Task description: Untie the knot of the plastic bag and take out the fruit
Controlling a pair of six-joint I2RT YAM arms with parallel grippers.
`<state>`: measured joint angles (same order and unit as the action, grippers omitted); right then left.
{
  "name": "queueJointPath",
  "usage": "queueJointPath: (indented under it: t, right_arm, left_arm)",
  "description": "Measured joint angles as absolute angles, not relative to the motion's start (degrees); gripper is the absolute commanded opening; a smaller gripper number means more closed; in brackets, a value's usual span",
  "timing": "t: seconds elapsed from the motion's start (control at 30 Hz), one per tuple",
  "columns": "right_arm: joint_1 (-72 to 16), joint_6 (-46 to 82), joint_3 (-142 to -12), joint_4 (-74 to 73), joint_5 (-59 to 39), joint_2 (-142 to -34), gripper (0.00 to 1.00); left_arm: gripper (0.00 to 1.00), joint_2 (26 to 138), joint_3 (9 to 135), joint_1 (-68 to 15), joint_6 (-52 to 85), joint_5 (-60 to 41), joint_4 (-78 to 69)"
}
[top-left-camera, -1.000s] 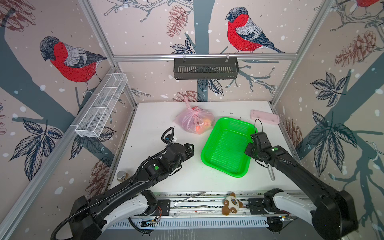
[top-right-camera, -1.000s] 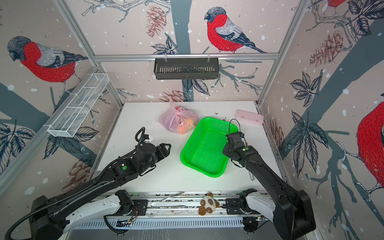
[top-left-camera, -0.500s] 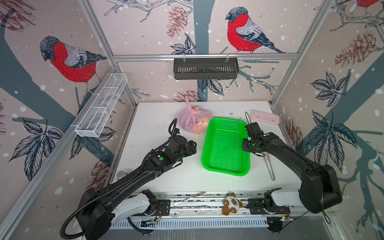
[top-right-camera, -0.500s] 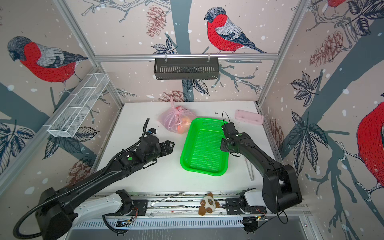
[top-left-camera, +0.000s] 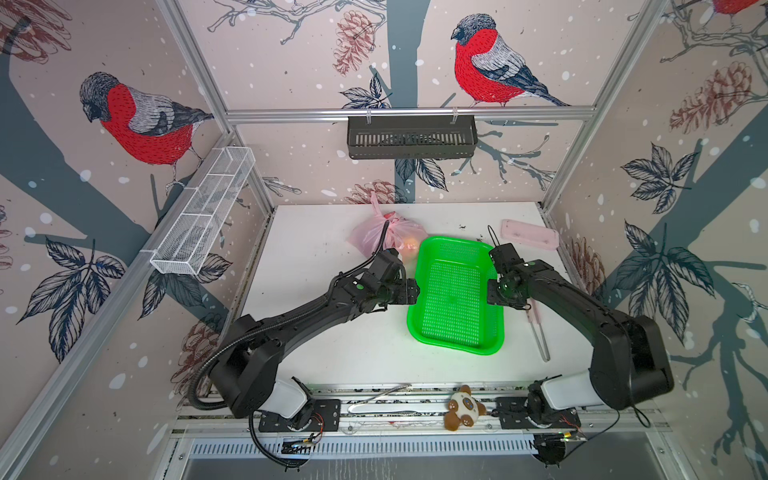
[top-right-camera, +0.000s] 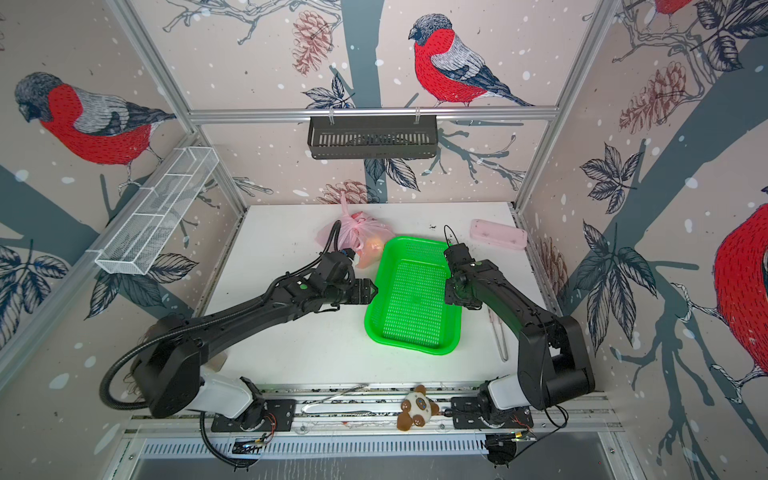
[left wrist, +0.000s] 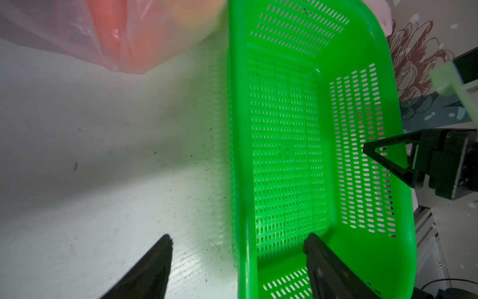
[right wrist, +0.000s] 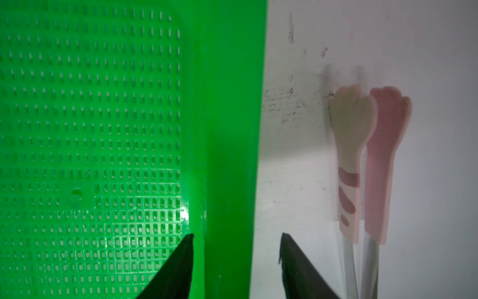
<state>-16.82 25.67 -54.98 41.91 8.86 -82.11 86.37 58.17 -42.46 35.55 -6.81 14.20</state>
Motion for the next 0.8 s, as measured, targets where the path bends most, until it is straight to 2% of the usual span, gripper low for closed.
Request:
queueJointPath:
  t: [0.1,0.23,0.33,0.57,0.8]
  right_arm:
    - [-16.7,26.1,-56.1,41.8,9.1,-80.0,0.76]
    - [-16.2,26.9,-57.5,41.5,9.1,-76.6,0.79]
    - [-15.7,27.1,-58.8,41.5,9.0,-74.0,0.80]
    - [-15.3,27.3,-59.7,40.2,7.7,-68.3,0.80]
    - [-15.3,28.3,-59.1,38.8,7.5,-65.1,0.79]
  left_arm:
    - [0.79,90.1,60.7,-43.0,34.1,-8.0,14.2]
    - [0.77,92.9,61.7,-45.2,33.0,-9.0,14.5]
    - [0.71,94.7,62.2,-47.0,33.3,-8.8,15.0]
    - [0.49,96.6,62.1,-49.8,38.0,-5.1,15.4]
    - [0.41,95.3,60.8,-52.0,45.6,-0.7,15.1]
